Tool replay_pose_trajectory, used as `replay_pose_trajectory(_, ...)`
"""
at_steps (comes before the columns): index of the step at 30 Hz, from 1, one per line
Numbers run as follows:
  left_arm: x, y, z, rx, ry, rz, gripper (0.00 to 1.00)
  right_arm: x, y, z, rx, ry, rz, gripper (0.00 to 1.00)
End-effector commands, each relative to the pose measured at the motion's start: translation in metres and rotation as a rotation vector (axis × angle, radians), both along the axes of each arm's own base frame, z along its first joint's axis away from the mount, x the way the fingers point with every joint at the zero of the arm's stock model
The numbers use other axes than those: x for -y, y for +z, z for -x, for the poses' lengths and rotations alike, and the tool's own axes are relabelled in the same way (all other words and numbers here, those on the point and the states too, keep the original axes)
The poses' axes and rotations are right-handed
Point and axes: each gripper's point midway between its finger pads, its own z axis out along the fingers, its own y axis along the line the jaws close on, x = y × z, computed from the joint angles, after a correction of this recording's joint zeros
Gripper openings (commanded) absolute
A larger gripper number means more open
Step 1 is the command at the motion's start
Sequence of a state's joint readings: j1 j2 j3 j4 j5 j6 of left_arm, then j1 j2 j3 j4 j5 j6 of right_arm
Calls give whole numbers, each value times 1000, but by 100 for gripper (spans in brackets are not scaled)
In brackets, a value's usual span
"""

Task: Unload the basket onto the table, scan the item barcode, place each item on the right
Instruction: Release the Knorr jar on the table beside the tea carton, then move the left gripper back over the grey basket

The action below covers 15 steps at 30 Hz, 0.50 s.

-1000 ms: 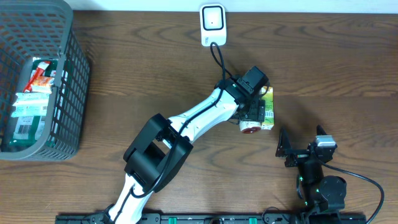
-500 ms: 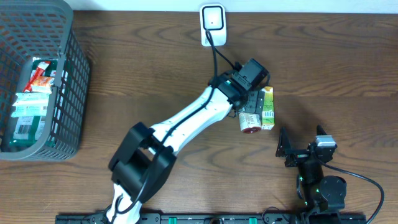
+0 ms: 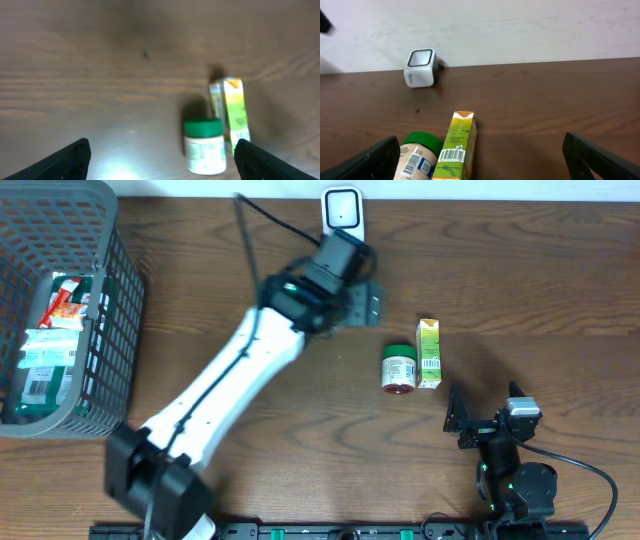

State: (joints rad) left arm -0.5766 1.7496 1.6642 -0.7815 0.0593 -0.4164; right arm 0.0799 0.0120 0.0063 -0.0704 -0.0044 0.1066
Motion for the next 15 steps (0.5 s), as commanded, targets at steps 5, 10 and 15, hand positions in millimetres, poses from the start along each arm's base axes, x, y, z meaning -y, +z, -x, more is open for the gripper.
replay_pose_trajectory(5,-100,58,-28,134,133,-37,92,-2,-1,0,-3,7,-12,99)
replay_pose_trajectory(10,-184,95,-37,215,329,-20,91,-2,-1,0,-3,7,-12,99)
replay_pose_trajectory(15,-240,130,-30,303,462,-11,92,-2,-1,0,-3,7,-12,99)
